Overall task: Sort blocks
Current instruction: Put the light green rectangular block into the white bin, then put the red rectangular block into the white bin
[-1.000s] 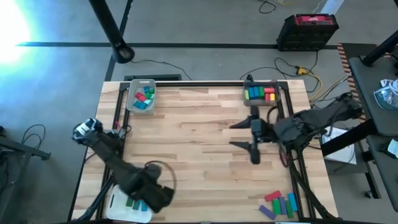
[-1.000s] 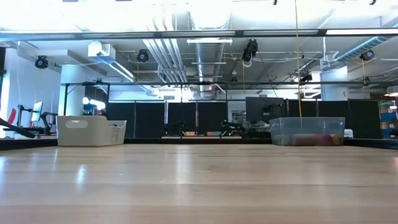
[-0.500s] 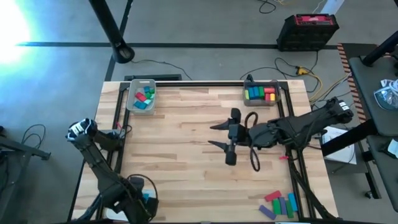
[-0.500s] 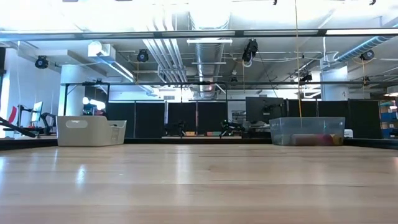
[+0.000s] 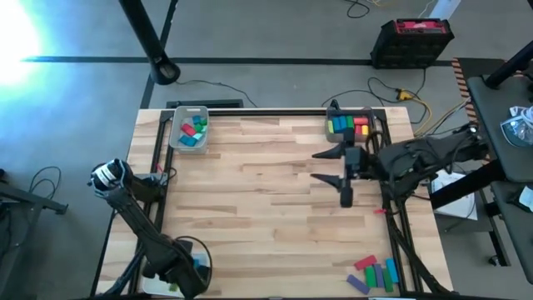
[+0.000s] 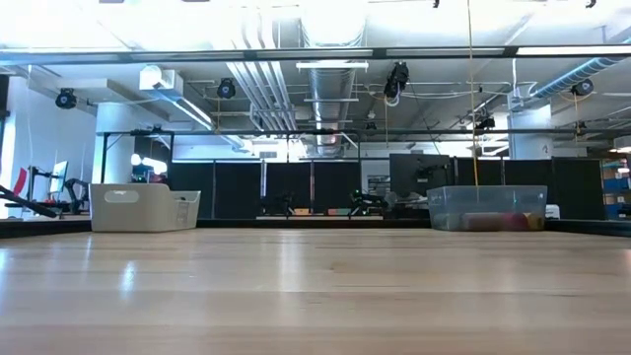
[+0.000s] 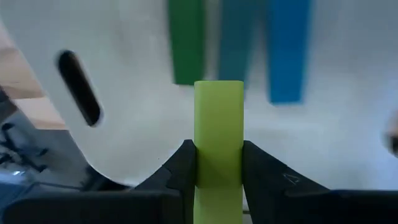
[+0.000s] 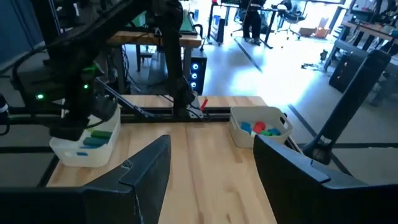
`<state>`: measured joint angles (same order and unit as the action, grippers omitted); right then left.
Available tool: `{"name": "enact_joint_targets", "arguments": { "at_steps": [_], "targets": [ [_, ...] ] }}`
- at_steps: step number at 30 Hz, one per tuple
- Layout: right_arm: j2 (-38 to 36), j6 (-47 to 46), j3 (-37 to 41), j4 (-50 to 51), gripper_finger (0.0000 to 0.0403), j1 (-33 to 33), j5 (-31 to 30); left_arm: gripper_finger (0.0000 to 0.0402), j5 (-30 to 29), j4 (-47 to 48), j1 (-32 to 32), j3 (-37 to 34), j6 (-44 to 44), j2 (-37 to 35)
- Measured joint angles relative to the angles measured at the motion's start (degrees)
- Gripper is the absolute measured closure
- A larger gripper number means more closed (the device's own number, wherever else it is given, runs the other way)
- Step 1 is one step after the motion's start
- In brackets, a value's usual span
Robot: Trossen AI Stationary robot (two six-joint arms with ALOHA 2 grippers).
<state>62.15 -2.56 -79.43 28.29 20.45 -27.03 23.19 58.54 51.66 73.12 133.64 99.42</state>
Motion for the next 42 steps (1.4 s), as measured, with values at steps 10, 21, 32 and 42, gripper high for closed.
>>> {"name": "enact_joint_targets", "arguments": {
  "at_steps": [10,21,32,42],
  "targets": [
    [-0.87,-0.4,0.21,3.25,0.0182,-0.04,-0.02,0.0323,4.01,-0.12,-0.17,-8.41,-0.02,-0.02],
    [-0.96,-3.56,0.1,7.15,0.0183,-0.04,0.01,0.0323,3.07,-0.02,1.15,-12.39,-2.34,-0.04],
    [-2.18,-3.89,0.08,8.0,0.0183,-0.11,4.28,0.0281,5.76,-1.01,2.1,-15.49,-3.53,-0.11],
    [-4.89,-2.71,0.03,10.97,0.0183,-0.11,9.07,0.0222,11.93,-4.02,2.24,-14.76,-7.85,-0.15]
  ]
}}
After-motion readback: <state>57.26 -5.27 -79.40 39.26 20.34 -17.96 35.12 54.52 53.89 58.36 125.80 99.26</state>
